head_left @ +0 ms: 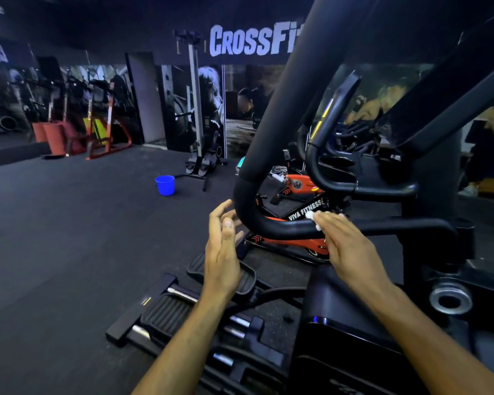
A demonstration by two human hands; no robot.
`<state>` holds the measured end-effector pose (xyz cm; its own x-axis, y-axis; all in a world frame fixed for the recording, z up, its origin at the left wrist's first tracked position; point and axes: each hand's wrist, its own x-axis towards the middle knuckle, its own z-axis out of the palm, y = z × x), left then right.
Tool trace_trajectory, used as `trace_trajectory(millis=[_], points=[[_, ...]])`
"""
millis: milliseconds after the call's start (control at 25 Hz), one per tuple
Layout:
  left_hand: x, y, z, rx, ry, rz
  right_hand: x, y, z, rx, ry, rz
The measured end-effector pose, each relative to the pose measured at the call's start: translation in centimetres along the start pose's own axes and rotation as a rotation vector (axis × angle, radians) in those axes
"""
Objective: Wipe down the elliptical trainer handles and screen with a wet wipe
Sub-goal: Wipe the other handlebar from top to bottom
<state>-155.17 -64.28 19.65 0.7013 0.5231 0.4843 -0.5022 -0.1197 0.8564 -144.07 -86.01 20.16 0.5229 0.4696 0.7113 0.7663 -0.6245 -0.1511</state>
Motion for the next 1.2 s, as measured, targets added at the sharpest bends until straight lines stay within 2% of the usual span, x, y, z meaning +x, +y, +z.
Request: trace_trajectory(millis=[80,240,320,400,520,600,760,880,960,1040,1200], points=[[0.1,0.0,-0.2,-0.008,0.022,0.003,-0.1,-2.0,0.5,0.045,-0.004,-0.166],[0.0,-0.5,-0.8,-0.032,0.071,0.02,2.1,-6.0,-1.9,0.06,-0.041,-0.624],[-0.2,-0.7,-1.0,-0.061,0.111,0.027,5.1,-10.0,-5.4,0.046,0.006,-0.801],[-0.4,-1.0,-1.0,-0.079,0.139,0.017,9.1,-13.3,-8.6,-0.092,0.082,-0.945],[-0.8,-1.2,-1.4,-0.077,0.153,-0.004,13.3,-14.5,-8.9,-0.48,0.017,-0.989],[-1.0,-1.2,-1.9,-0.071,0.171,0.004,13.3,-14.6,-7.6,-0.637,-0.02,-0.983],[-1.1,-0.7,-2.9,-0.075,0.192,0.014,11.3,-14.6,-3.5,-0.767,-0.079,-1.079],[-0.9,-0.5,-3.8,-0.068,0.206,0.026,9.2,-12.5,-1.8,-0.879,-0.24,-1.158],[-0.9,-0.8,-4.6,-0.042,0.213,0.033,9.0,-11.0,-2.9,-0.856,-0.243,-1.214],[-1.0,-1.3,-5.1,-0.04,0.219,0.026,10.5,-10.3,-5.0,-0.759,-0.152,-1.269],[-0.8,-1.1,-4.6,-0.035,0.209,0.013,13.2,-11.9,-6.7,-0.621,-0.033,-1.149]])
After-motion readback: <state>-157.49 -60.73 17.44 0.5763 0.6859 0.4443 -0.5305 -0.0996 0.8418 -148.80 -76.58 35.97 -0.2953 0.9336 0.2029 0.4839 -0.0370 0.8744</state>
